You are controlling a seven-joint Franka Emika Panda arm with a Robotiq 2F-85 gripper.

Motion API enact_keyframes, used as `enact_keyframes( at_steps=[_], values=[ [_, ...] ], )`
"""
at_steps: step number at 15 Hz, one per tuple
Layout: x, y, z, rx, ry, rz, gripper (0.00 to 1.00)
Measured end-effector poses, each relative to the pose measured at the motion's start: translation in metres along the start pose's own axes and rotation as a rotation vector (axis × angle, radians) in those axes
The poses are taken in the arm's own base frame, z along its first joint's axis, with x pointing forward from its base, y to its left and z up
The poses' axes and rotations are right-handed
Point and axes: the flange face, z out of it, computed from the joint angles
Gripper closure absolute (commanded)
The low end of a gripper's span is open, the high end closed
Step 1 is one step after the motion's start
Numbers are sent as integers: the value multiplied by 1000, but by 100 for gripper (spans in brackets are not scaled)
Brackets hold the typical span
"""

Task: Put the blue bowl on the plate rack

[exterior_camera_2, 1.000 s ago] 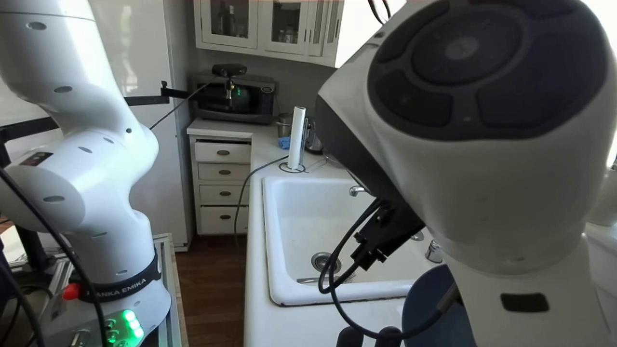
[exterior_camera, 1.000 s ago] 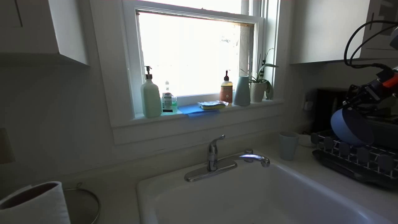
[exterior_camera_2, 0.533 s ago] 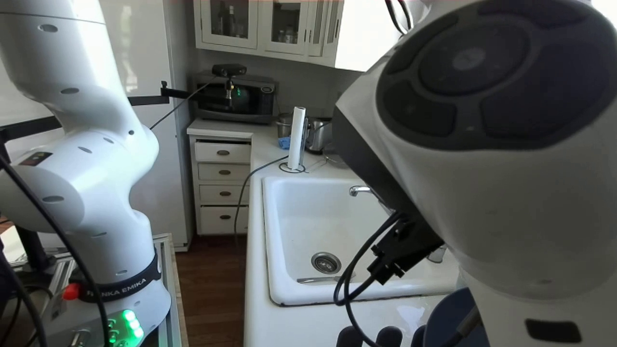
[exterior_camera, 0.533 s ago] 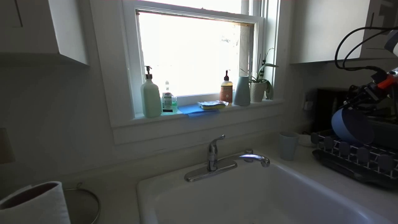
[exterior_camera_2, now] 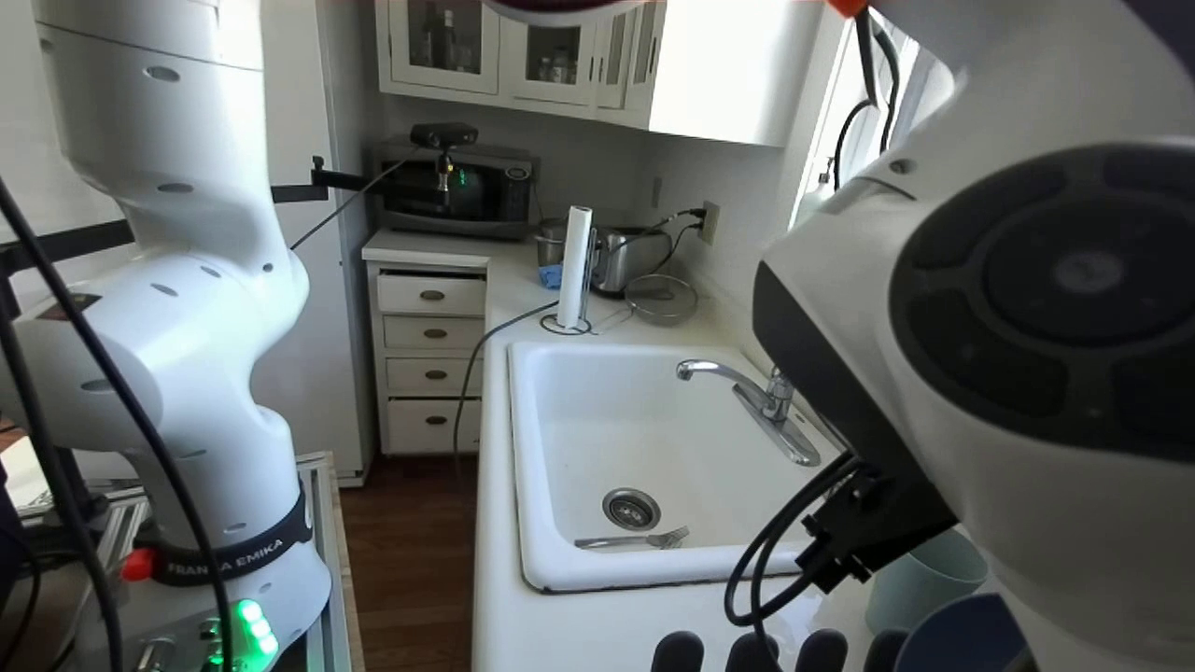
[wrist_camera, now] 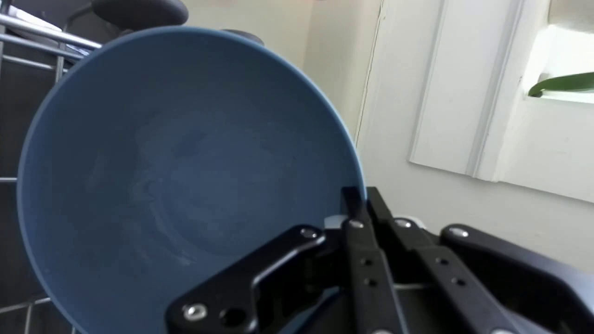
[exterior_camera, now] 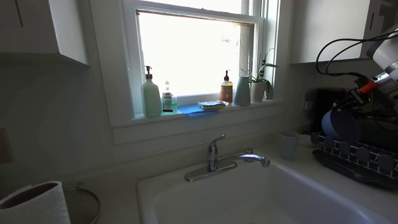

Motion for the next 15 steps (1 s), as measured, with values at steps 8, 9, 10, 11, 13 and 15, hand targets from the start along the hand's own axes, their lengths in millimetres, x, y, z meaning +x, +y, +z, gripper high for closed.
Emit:
enact_keyframes(
  at_steps=[8, 9, 10, 11, 13, 15],
  values=[
    [13, 1, 37, -37, 7, -9, 89],
    [14, -1, 39, -36, 8, -12, 70],
    [14, -2, 41, -36, 7, -14, 64],
    [14, -3, 43, -36, 5, -16, 57],
    [11, -4, 48, -38, -1, -19, 43],
    [9, -5, 51, -37, -6, -22, 31]
  ],
)
